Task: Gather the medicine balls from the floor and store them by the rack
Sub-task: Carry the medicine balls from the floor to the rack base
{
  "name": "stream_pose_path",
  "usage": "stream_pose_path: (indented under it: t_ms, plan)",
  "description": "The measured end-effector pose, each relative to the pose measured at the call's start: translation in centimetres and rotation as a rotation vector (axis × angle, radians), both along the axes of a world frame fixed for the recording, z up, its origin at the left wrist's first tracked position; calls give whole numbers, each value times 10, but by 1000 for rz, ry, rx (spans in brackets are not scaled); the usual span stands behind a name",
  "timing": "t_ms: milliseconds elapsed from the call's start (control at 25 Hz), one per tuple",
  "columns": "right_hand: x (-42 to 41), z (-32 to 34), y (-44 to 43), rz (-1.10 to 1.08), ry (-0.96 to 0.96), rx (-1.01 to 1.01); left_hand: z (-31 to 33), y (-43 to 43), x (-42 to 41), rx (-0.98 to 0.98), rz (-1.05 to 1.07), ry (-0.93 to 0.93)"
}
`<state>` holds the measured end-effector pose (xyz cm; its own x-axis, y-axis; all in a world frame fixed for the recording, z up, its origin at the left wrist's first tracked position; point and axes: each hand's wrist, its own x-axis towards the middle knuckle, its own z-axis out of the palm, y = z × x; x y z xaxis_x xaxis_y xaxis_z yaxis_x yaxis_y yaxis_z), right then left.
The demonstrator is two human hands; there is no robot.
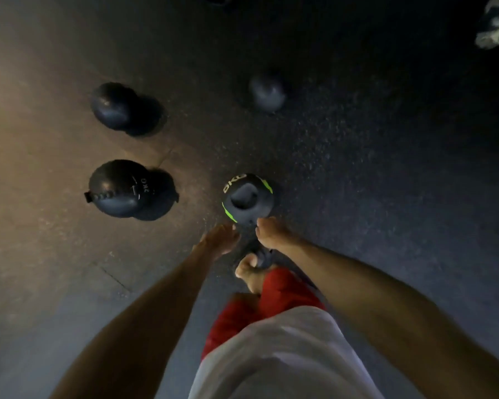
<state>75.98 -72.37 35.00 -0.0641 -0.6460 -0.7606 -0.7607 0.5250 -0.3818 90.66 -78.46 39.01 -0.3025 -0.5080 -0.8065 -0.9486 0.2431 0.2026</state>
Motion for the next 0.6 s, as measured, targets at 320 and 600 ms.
stream_pose_path:
  t_ms: [320, 600]
  plan:
    - [38, -61, -17, -298, 13, 125, -80, -75, 14, 98, -140, -13]
    - [91, -224, -40, -623, 88, 238, -241, -133, 11, 126, -294, -52]
